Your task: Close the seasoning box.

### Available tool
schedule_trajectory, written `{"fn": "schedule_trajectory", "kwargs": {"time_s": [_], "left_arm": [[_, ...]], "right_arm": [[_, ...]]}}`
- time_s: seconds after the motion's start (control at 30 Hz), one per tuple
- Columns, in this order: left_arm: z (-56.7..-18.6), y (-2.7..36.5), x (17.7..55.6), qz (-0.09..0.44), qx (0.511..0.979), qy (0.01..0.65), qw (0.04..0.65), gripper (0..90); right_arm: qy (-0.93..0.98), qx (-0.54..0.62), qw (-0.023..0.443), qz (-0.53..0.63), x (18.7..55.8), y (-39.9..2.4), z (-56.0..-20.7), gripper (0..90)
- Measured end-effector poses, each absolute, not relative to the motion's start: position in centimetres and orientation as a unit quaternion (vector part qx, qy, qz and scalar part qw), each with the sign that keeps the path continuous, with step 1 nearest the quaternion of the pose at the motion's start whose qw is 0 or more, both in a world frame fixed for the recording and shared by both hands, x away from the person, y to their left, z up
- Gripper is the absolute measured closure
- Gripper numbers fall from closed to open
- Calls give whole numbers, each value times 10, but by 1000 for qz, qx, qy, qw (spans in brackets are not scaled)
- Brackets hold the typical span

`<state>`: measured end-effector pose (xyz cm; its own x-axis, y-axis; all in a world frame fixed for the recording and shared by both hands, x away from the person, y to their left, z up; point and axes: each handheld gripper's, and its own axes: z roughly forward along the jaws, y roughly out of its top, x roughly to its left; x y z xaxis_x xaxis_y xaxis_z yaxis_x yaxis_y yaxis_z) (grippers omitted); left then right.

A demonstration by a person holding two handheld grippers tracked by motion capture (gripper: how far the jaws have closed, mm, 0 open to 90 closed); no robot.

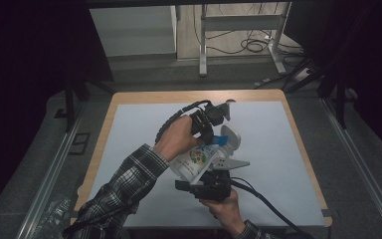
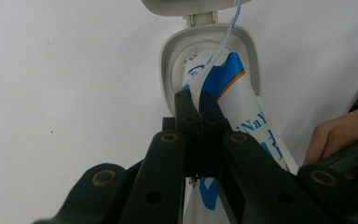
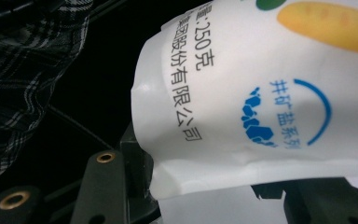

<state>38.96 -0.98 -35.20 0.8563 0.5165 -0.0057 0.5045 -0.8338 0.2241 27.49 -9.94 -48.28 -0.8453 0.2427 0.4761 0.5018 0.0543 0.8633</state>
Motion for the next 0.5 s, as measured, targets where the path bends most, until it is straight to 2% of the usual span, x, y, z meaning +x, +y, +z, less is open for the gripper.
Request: {"fn": "schedule_trajectory", "kwargs": {"time_s": [0.5], "left_arm": [[-355, -9, 390, 24, 958, 267, 104, 900]], "right_arm": [[-718, -257, 103, -639, 274, -99, -483, 497]]}}
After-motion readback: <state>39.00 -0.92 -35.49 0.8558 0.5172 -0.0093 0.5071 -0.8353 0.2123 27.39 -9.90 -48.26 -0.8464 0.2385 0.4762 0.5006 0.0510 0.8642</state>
